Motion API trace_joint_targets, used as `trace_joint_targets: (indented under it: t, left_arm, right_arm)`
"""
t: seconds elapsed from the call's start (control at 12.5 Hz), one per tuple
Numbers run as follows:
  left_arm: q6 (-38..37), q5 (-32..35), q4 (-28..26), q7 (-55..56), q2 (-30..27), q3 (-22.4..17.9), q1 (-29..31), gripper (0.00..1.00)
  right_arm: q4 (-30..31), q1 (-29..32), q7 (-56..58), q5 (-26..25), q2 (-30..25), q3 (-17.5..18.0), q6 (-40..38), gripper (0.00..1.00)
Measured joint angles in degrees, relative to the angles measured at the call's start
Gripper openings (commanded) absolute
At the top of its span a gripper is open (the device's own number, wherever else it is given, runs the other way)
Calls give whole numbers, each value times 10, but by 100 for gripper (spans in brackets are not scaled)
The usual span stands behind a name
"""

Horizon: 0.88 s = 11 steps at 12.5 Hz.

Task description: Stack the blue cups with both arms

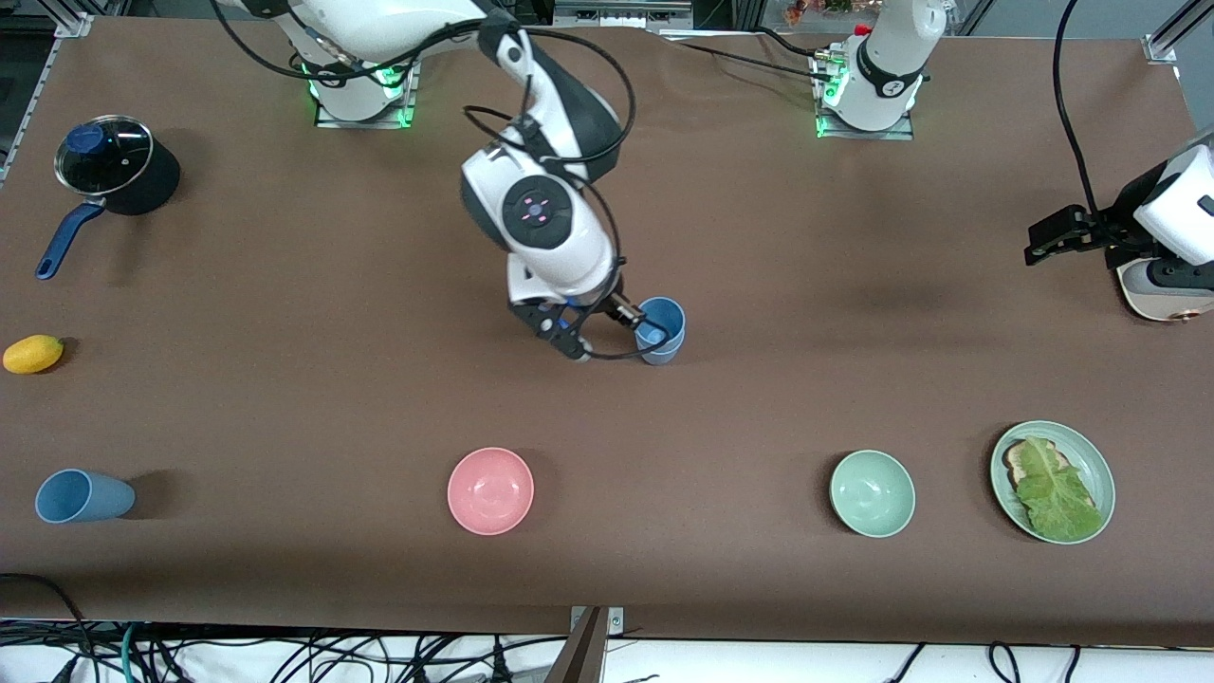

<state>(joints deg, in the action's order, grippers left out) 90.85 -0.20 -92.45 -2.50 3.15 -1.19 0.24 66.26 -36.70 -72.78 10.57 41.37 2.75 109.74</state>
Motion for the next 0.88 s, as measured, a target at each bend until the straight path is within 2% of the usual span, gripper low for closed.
trace_joint_targets:
  t: [0.16,0.32,0.56,0.88]
  left_arm:
    - [0,0,-1,0,0,0,0,100]
    - [0,0,-3,0,0,-1,0,100]
    - [0,0,-4,0,0,-1,7,100]
    - [0,0,-5,-1,0,-1,10,100]
  right_arm:
    - [-3,47,90,0,-21,-1,-54,79]
    - [-4,94,194,0,-46,-1,-113,100]
    - [-1,143,326,-1,-92,-18,-186,100]
    - [75,200,506,-29,-189,-36,-200,100]
